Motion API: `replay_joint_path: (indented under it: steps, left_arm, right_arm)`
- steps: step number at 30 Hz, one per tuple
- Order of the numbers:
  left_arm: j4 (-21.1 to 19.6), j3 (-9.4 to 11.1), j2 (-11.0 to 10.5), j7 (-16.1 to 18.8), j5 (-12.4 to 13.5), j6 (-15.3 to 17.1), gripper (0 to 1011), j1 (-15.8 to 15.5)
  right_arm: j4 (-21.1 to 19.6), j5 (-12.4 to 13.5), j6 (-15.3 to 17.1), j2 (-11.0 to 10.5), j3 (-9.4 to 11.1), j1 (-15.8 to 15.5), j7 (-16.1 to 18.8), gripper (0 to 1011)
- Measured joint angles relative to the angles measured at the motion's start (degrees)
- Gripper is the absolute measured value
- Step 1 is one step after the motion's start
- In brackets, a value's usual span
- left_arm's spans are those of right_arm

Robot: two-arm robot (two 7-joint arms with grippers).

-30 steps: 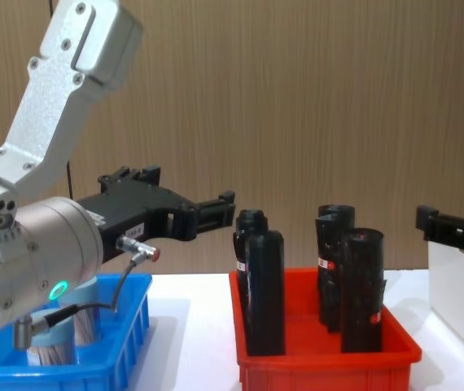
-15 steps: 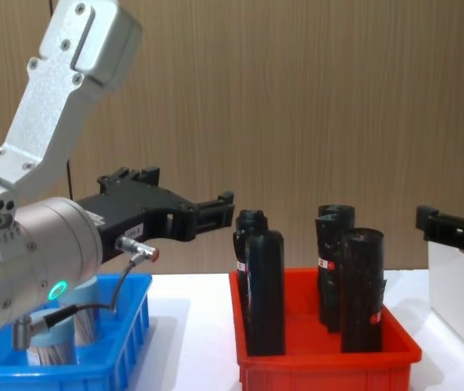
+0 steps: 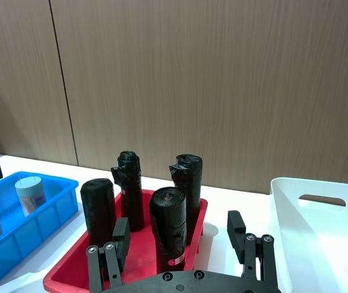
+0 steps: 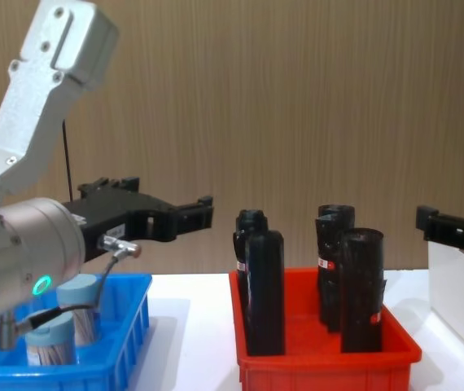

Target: Pick the cotton swabs from the blue box and place them into the white box.

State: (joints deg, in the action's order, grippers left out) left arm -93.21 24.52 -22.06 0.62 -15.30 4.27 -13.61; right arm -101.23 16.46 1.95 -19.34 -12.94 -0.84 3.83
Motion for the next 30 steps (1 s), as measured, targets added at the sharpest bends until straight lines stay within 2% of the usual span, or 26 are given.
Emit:
replay_joint_path:
  steps: [16, 30]
  left_arm:
    - [0.30, -2.26, -0.80, 4.54, -4.98, 3.58, 1000, 0.77]
    - [0.69, -4.00, -1.81, 9.04, -8.70, 4.90, 1000, 2.48]
  right_arm:
    - [0.00, 0.00, 0.00, 0.00, 0.00, 0.00, 0.00, 1002]
    - [0.00, 0.00, 0.00, 0.00, 0.00, 0.00, 0.00, 1002]
